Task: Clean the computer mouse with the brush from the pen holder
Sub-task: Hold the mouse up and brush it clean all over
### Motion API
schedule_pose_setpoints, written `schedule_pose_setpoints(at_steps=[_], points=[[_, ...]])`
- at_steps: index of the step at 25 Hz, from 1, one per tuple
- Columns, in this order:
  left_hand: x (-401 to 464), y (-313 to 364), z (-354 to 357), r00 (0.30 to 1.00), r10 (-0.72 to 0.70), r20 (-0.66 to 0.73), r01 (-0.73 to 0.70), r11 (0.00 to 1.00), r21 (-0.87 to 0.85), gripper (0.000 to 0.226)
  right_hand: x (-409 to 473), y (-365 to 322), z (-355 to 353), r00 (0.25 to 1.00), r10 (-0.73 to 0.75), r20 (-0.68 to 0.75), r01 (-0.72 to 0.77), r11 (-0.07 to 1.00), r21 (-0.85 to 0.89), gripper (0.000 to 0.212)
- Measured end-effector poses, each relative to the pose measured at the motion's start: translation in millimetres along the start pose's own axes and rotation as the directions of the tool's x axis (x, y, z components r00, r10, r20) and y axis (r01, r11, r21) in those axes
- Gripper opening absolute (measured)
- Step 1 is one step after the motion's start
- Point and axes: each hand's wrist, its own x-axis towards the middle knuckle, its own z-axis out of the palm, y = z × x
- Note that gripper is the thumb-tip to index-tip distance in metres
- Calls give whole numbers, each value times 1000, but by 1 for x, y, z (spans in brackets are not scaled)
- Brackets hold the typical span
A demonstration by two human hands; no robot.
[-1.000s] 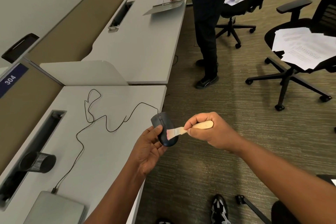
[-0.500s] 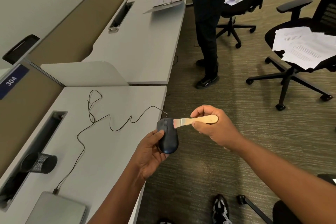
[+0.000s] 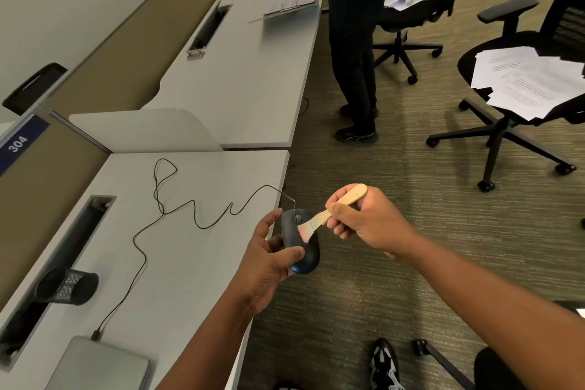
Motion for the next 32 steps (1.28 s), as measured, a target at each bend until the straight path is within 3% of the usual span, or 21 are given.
schedule_pose_setpoints(at_steps=[7,10,13,20,28,30,32], points=[[2,-7,1,999,-6,37,3,998,63,89,1,9,0,974,-106,-199,109,994,6,8],[3,-3,1,1000,4,31,-8,992,129,88,-1,1,-4,997,-82,-10,83,991,108,32],[3,0,2,999,26,34,-33,975,220,85,1,-2,-4,982,-73,172,75,997,-6,26],[3,3,1,996,48,75,-72,931,359,84,5,-1,1,963,-248,107,264,950,-167,23],[3,0,-5,996,19,93,-48,945,324,91,12,10,-3,931,-365,19,345,861,-374,16],[3,1,-6,995,9,103,-43,942,332,101,11,10,-2,928,-372,-37,343,887,-308,18],[2,2,-5,993,-11,114,-31,933,358,108,9,9,0,949,-314,-33,307,943,-128,22]])
